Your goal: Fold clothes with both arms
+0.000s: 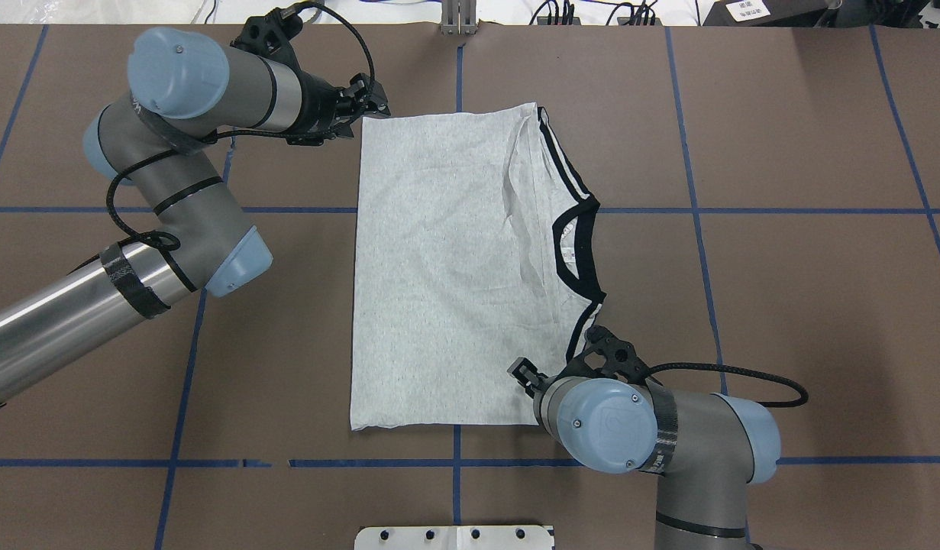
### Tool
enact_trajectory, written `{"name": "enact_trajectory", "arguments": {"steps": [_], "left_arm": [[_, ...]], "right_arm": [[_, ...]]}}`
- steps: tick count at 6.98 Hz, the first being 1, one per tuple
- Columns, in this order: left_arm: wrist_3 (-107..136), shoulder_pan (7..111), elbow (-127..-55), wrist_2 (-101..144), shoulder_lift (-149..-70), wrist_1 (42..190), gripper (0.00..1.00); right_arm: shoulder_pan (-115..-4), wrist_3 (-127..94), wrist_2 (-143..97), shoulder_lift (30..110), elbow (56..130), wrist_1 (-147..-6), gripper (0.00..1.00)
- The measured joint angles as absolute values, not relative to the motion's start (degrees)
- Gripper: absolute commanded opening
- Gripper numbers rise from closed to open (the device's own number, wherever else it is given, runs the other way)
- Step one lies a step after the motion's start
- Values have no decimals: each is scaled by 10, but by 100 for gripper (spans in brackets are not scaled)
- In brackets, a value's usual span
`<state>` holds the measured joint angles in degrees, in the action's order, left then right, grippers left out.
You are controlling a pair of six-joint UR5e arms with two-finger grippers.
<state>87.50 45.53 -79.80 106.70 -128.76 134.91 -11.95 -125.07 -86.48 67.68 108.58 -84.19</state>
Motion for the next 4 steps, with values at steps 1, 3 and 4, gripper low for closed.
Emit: {"name": "enact_trajectory", "arguments": {"steps": [1,3,4], "left_arm": [[876,455,-798,1067,-1288,1349,73],[876,455,-798,1067,-1288,1349,73],[876,455,-798,1067,-1288,1349,73]], "right_arm": [[-118,-1251,-865,677,1085,-842,89],[-116,-1251,-864,677,1083,-843,56],[-116,-1252,-864,677,1082,-843,17]]}}
